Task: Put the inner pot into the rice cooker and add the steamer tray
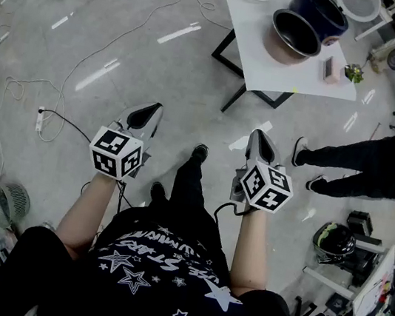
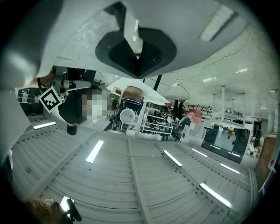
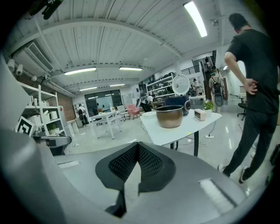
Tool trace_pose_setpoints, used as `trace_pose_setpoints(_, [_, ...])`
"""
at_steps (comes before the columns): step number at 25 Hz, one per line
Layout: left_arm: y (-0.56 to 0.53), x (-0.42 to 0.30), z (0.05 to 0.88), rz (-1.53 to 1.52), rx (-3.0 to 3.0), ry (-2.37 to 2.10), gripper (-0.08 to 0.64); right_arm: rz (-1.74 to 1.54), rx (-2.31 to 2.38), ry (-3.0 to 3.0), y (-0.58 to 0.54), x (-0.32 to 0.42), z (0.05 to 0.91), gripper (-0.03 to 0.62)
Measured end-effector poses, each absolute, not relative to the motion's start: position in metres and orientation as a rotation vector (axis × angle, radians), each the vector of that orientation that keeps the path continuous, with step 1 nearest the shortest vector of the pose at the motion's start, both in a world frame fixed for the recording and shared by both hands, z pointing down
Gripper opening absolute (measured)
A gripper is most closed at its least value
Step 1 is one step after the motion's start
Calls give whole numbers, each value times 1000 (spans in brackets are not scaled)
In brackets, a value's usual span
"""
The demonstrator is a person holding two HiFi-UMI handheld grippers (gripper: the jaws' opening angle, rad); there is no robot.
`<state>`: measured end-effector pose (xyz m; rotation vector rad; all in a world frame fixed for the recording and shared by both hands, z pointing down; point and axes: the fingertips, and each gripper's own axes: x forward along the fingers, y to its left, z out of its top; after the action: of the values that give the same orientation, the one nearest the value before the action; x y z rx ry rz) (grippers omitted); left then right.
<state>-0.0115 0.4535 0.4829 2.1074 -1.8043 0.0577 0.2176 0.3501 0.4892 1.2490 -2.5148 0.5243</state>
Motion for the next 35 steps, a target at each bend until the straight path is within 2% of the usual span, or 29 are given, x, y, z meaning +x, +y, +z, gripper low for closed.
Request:
trace_pose_setpoints(12, [464, -24, 509, 105, 2028, -1799, 0, 543, 1215, -2475, 356, 207, 513, 24])
trace_pose_setpoints(24, [428, -25, 467, 71, 2110, -1857, 5, 571, 1264, -2605, 314, 205, 476, 26])
trace_pose_setpoints(26, [415, -22, 457, 62, 2137, -1860, 67, 590, 1263, -2628, 301, 206, 470, 42])
trace_pose_setpoints(29, [391, -18, 449, 45, 2161, -1844, 199, 624, 1225, -2650, 280, 202, 469, 183])
trace_pose_setpoints(31, [371, -16, 447, 46, 2165, -1834, 283, 655, 1191, -2652, 262, 197, 472, 247])
trace_pose_setpoints(35, [323, -13, 449, 31, 2170, -1777, 385, 727, 1178, -2624, 215, 192, 479, 359])
